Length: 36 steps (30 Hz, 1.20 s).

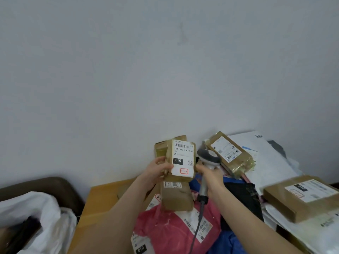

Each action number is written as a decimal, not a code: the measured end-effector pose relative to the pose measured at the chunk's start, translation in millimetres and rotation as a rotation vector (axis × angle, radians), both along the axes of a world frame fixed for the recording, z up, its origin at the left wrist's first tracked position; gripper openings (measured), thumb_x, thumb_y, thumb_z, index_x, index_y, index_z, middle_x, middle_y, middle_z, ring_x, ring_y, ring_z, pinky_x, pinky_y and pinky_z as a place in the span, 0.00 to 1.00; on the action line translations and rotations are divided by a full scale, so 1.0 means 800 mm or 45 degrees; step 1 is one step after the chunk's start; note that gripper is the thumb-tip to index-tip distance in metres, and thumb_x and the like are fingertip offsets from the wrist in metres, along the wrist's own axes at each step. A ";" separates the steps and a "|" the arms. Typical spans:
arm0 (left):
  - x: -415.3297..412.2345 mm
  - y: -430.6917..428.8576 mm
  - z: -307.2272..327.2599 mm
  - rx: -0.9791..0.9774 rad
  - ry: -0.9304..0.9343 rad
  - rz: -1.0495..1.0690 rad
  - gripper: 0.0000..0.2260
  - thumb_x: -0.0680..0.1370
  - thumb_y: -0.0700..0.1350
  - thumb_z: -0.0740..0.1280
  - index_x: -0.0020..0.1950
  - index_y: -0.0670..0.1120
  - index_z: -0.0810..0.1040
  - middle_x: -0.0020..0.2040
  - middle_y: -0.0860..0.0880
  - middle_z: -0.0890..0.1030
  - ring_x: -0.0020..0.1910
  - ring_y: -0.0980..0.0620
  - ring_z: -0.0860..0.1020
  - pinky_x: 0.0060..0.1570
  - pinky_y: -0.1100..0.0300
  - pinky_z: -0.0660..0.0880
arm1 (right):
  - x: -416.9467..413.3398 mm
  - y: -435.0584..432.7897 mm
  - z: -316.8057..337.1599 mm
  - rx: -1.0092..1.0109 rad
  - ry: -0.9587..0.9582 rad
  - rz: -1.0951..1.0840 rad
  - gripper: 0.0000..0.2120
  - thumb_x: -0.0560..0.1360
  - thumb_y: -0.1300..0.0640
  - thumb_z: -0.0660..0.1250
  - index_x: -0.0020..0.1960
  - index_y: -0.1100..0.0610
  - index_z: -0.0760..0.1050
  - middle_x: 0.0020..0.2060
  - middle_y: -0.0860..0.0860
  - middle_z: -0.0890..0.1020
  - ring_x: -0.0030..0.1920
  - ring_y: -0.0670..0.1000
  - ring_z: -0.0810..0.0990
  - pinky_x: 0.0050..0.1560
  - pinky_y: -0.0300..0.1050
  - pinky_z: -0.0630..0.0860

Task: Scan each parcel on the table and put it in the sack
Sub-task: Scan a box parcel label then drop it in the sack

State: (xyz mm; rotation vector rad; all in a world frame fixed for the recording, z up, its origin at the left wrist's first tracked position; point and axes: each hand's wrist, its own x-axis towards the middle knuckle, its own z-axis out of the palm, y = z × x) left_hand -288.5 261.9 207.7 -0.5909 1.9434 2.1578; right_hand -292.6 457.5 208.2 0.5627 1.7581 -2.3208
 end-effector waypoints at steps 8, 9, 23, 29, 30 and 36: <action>0.003 0.010 -0.019 -0.114 0.180 0.162 0.36 0.70 0.32 0.73 0.75 0.44 0.62 0.71 0.43 0.68 0.63 0.43 0.74 0.54 0.48 0.78 | 0.053 0.010 0.035 -0.058 0.067 0.207 0.04 0.75 0.62 0.70 0.42 0.62 0.78 0.25 0.52 0.78 0.25 0.47 0.74 0.29 0.41 0.73; 0.003 0.011 -0.022 -0.145 0.195 0.166 0.37 0.70 0.33 0.73 0.75 0.44 0.62 0.71 0.44 0.68 0.64 0.44 0.74 0.52 0.50 0.79 | 0.058 0.009 0.037 -0.051 0.074 0.208 0.04 0.75 0.63 0.69 0.42 0.63 0.78 0.25 0.52 0.77 0.24 0.48 0.74 0.29 0.41 0.72; 0.004 0.021 -0.044 -0.266 0.213 0.116 0.39 0.69 0.35 0.74 0.76 0.47 0.60 0.73 0.45 0.67 0.61 0.48 0.73 0.54 0.51 0.78 | 0.086 0.015 0.045 0.017 0.078 0.244 0.04 0.73 0.63 0.69 0.42 0.65 0.79 0.23 0.53 0.76 0.25 0.50 0.73 0.29 0.43 0.71; 0.012 0.024 -0.045 -0.238 0.206 0.128 0.39 0.69 0.34 0.73 0.77 0.47 0.59 0.73 0.45 0.66 0.63 0.46 0.74 0.59 0.46 0.76 | 0.096 0.018 0.047 0.062 0.057 0.262 0.05 0.72 0.64 0.69 0.38 0.63 0.78 0.23 0.52 0.76 0.23 0.48 0.71 0.27 0.42 0.70; 0.013 0.024 -0.045 -0.238 0.204 0.133 0.39 0.69 0.34 0.72 0.77 0.47 0.59 0.73 0.45 0.66 0.64 0.44 0.73 0.60 0.44 0.75 | 0.098 0.019 0.048 0.063 0.060 0.264 0.05 0.73 0.64 0.69 0.38 0.63 0.78 0.23 0.52 0.76 0.23 0.48 0.71 0.27 0.42 0.70; 0.021 0.027 -0.041 -0.197 0.210 0.177 0.39 0.70 0.32 0.71 0.77 0.45 0.59 0.73 0.44 0.66 0.63 0.44 0.74 0.58 0.45 0.77 | 0.105 0.025 0.052 0.077 0.072 0.273 0.08 0.73 0.65 0.68 0.35 0.62 0.77 0.22 0.51 0.75 0.23 0.47 0.71 0.27 0.41 0.70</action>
